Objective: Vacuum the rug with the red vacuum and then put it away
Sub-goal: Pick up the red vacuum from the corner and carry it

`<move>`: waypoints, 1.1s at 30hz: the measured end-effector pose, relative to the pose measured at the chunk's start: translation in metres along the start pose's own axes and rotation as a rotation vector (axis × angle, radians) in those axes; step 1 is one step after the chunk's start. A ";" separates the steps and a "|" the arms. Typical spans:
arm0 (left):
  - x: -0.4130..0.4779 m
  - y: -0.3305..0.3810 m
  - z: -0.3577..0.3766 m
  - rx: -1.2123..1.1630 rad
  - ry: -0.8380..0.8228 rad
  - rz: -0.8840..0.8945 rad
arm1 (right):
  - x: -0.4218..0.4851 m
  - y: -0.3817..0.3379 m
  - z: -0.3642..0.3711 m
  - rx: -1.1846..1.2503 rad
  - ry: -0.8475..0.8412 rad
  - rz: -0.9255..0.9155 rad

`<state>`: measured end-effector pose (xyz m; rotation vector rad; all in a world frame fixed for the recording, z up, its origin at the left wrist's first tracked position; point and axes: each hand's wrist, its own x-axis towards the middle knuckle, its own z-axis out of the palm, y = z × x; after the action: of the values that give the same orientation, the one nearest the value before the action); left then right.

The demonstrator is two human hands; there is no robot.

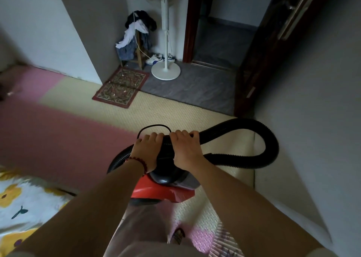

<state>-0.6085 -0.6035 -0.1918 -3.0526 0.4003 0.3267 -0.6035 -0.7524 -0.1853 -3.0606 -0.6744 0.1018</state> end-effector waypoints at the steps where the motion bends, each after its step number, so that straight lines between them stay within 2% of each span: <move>1: 0.011 -0.006 0.000 -0.007 -0.011 -0.004 | 0.012 0.003 0.000 -0.001 -0.006 -0.006; 8: 0.091 -0.059 0.001 -0.044 -0.045 -0.024 | 0.112 0.015 0.006 0.005 -0.046 -0.044; 16: 0.186 -0.145 -0.031 -0.018 0.024 -0.048 | 0.245 0.013 -0.012 -0.005 -0.004 -0.056; 23: 0.236 -0.218 -0.049 0.013 0.025 -0.105 | 0.335 -0.008 -0.021 0.032 0.022 -0.107; 33: 0.307 -0.319 -0.045 -0.093 -0.047 -0.350 | 0.494 -0.035 -0.015 -0.009 -0.054 -0.375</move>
<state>-0.2263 -0.3754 -0.2075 -3.1151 -0.1568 0.4046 -0.1699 -0.5128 -0.2006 -2.8846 -1.2374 0.1771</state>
